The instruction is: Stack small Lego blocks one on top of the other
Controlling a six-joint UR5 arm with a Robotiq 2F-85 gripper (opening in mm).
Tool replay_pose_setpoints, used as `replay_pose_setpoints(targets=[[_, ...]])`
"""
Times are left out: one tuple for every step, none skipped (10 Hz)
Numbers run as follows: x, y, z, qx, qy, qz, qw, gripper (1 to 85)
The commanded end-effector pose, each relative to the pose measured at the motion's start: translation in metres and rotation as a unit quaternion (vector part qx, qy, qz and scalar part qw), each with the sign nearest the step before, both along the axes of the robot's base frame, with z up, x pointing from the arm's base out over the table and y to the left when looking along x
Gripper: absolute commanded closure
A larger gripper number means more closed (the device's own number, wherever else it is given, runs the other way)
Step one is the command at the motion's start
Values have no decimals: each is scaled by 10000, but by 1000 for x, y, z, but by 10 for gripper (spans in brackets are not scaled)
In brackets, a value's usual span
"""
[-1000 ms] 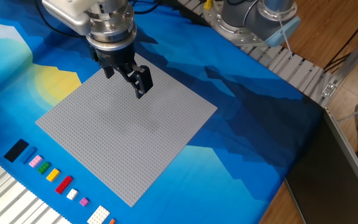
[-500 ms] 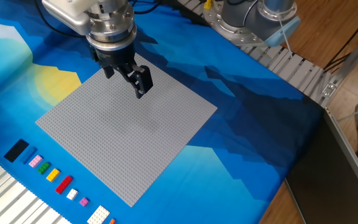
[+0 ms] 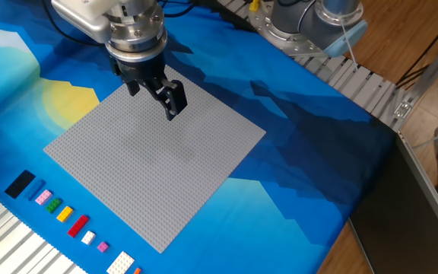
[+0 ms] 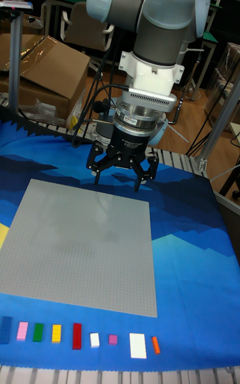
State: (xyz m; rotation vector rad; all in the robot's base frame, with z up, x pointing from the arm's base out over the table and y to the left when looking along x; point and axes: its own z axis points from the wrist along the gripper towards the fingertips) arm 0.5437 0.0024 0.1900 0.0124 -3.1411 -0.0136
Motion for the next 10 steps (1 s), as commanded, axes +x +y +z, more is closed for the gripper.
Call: replay_pose_setpoints(targets=[[41, 10, 3, 198, -761, -795, 9937, 847], [41, 9, 3, 183, -762, -794, 9938, 847], [40, 9, 3, 174, -755, -793, 9938, 847], [41, 9, 3, 174, -755, -793, 9938, 847], [41, 8, 3, 159, -748, -792, 9939, 847], [41, 8, 3, 159, -748, -792, 9939, 847], [41, 8, 4, 159, -748, -792, 9939, 847], [41, 8, 4, 159, -748, -792, 9939, 847], [41, 9, 4, 159, -748, -792, 9939, 847], [41, 9, 4, 159, -748, -792, 9939, 847]])
